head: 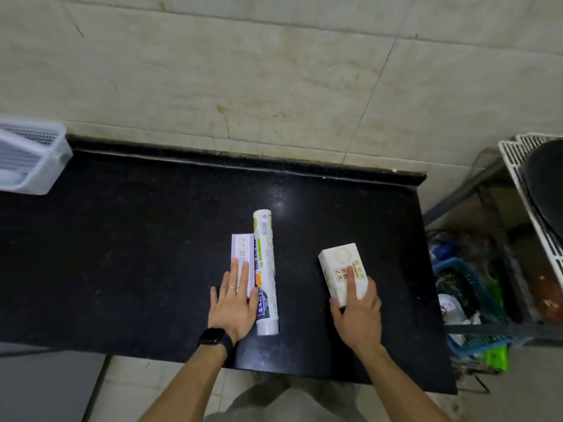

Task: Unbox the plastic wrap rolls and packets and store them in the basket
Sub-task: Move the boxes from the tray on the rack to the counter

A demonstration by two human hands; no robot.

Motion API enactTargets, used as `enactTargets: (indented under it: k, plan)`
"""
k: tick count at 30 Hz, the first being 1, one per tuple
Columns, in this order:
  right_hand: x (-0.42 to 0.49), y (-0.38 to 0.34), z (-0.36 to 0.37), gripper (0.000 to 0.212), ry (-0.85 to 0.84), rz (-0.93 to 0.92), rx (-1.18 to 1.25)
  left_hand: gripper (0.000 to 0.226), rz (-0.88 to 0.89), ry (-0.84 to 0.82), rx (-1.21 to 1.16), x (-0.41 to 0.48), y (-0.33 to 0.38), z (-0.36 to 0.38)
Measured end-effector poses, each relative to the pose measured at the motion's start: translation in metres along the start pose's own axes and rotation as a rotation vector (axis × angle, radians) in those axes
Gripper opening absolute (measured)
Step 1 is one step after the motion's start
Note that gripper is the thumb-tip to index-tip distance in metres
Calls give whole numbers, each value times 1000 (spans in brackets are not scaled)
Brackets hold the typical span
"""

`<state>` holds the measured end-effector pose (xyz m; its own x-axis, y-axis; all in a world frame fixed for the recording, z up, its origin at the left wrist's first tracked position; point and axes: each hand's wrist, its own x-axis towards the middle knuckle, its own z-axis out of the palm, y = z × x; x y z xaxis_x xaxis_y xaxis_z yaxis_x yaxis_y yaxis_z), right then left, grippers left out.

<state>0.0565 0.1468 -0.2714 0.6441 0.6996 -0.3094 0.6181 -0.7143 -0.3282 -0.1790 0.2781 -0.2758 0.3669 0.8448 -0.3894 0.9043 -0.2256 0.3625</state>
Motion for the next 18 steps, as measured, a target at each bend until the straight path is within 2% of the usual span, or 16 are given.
enactTargets:
  k: [6, 14, 18]
  plan:
    - [3, 0, 2, 88, 2, 14, -91, 73, -2, 7, -17, 1, -2, 2]
    - [5, 1, -15, 96, -81, -1, -204, 70, -12, 0, 8, -1, 3, -3]
    - [-1, -11, -29, 87, -55, -81, -199, 64, 4, 67, -39, -1, 7, -20]
